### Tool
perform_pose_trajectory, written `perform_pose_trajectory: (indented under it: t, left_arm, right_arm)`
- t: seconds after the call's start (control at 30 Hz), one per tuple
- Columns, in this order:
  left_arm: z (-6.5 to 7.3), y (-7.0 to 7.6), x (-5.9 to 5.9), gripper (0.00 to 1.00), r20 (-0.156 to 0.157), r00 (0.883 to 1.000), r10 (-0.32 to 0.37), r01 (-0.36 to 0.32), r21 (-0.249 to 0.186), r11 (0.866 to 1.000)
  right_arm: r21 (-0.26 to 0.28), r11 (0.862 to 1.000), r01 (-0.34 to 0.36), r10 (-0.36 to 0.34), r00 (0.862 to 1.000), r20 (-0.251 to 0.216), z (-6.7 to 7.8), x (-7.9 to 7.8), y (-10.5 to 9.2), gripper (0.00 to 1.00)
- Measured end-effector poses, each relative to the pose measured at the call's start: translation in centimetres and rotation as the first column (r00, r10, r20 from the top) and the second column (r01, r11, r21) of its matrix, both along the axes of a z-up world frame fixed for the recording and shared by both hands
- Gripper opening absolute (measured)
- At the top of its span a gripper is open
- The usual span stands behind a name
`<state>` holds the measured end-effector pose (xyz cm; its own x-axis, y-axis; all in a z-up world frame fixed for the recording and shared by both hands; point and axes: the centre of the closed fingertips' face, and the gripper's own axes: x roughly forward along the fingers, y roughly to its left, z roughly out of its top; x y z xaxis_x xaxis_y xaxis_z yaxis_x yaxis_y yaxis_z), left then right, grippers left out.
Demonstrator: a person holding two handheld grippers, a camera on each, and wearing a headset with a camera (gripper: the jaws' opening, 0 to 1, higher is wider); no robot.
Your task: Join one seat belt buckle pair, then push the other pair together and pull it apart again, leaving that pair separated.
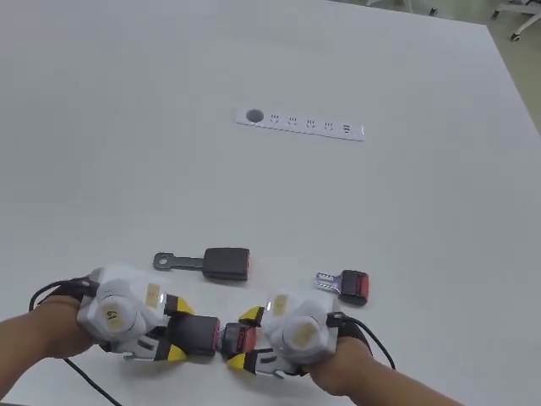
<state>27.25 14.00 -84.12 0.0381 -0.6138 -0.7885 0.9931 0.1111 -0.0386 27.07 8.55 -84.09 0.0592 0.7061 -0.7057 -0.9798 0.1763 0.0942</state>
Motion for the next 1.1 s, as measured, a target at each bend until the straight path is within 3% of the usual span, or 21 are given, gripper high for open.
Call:
perform_pose_trajectory:
  t: [0.5,1.1]
  left_arm:
    - [0.08,-0.07,-0.02,0.34,-0.012,1.0,0.008,-0.008,-0.019,1.0]
    - [0.01,-0.12,-0.05,0.34,-0.01,1.0,-0.005,0.005,0.009,1.0]
  right_arm:
    - [0.021,1.0,0.015,-0.015,1.0,-0.009,0.05,0.0,0.06,0.35]
    - [0.003,1.0,0.009,-0.009,1.0,-0.001,0.01,-0.07,0.1,0.35]
